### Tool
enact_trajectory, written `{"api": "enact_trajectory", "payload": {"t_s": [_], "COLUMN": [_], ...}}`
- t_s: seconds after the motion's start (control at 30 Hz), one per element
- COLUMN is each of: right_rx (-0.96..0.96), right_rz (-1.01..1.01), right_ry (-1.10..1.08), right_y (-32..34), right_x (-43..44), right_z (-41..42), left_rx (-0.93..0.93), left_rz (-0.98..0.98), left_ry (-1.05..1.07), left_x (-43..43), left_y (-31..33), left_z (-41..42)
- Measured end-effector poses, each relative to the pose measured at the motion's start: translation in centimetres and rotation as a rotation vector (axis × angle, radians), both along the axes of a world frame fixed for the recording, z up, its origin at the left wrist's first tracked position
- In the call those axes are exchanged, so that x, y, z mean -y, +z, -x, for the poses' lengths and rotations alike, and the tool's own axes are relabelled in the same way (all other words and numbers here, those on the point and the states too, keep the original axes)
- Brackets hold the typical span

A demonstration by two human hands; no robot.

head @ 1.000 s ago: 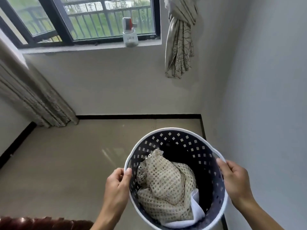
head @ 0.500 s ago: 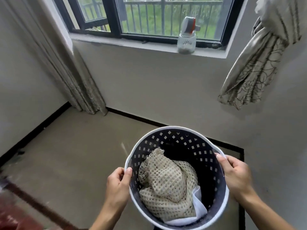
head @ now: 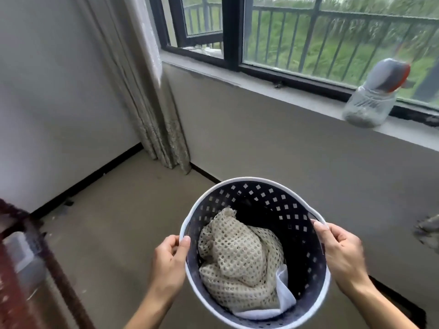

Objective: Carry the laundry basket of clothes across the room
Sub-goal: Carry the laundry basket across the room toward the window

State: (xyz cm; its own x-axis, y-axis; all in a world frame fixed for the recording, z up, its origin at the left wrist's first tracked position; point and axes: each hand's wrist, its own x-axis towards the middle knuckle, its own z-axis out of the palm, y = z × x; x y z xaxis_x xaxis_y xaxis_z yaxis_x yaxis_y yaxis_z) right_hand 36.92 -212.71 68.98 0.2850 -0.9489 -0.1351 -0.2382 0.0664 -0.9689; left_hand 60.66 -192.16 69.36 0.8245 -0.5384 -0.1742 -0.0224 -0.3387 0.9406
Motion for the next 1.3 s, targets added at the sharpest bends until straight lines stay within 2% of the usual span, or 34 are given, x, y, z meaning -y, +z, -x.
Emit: {"api": "enact_trajectory", "payload": {"t_s": [0.2, 0.37, 0.47, 0.63, 0.77, 0.97, 1.1, 1.3], "right_rx": [0.006, -0.019, -0.054, -0.095, -0.129, -0.188, -0.179, -0.193], "right_rz": [-0.048, -0.027, -0.003, 0.033, 0.025, 0.124, 0.118, 0.117], "right_ry": [0.221, 0.436, 0.605, 0.745, 0.772, 0.794, 0.767, 0.841], "right_y": [-3.1, -1.9, -1.2, -2.7, -4.2, -2.1, -1.2, -3.3], "right_x": [10.4, 17.3, 19.5, 20.3, 19.8, 19.6, 20.7, 24.1], "right_z": [-12.7, -24.7, -32.0, -43.9, -53.0, -65.1, -72.2, -85.8], "left_rx": [0.02, 0.018, 0.028, 0.01, 0.004, 0.055, 0.062, 0.04], "left_rz": [-0.05, -0.056, -0.069, -0.092, -0.108, -0.122, -0.127, -0.175], "left_ry": [0.236, 0.435, 0.567, 0.723, 0.769, 0.764, 0.736, 0.793], "left_x": [6.3, 9.6, 10.0, 10.0, 9.4, 9.5, 10.5, 13.6], "left_y": [-0.7, 0.2, 0.3, -1.1, -2.3, 0.1, 1.0, 0.0], "left_z": [-7.9, -14.1, -17.2, -24.7, -33.1, -45.6, -52.3, -63.2]}}
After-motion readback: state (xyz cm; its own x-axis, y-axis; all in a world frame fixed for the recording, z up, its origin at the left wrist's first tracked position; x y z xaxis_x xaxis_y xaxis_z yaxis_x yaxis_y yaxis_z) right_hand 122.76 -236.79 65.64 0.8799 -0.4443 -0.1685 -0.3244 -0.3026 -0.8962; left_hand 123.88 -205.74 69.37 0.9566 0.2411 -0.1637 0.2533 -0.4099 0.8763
